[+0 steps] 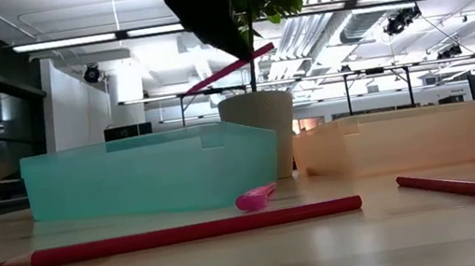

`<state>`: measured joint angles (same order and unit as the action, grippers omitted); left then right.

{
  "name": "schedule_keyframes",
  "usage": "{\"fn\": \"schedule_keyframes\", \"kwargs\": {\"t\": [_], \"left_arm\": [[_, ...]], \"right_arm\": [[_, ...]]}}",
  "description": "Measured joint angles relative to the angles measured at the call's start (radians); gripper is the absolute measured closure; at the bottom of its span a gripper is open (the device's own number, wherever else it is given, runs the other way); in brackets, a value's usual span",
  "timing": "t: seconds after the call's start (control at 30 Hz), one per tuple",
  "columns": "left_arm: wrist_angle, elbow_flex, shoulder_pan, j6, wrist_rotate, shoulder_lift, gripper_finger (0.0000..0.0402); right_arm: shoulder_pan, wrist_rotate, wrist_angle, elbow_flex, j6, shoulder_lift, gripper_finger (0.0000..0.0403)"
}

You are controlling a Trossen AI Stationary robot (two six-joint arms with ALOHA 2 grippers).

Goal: Sort pens & pencils
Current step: Put the bottom pink pen into the orange bin

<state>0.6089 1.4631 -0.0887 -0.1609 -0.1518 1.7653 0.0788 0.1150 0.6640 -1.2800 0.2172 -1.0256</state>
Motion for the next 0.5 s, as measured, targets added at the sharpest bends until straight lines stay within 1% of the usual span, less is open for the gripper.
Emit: {"fn": "schedule_keyframes", "kwargs": {"t": [0.17, 0.27, 0.5], "left_arm": [[-0.102, 0.000, -0.018, 0.000, 0.013, 0.000, 0.0384], [-0.166, 0.000, -0.025, 0.000, 0.042, 0.000, 0.0384], [-0.218, 0.000, -0.030, -0.008, 0.055, 0.000, 0.0385]], "right_arm": [[0.000, 0.000, 0.000, 0.000, 0.000, 0.000, 0.0304], [0.000, 0.000, -0.002, 0.000, 0.000, 0.000, 0.0304], [0.000, 0.000, -0.002, 0.000, 0.002, 0.000, 0.0304]]}}
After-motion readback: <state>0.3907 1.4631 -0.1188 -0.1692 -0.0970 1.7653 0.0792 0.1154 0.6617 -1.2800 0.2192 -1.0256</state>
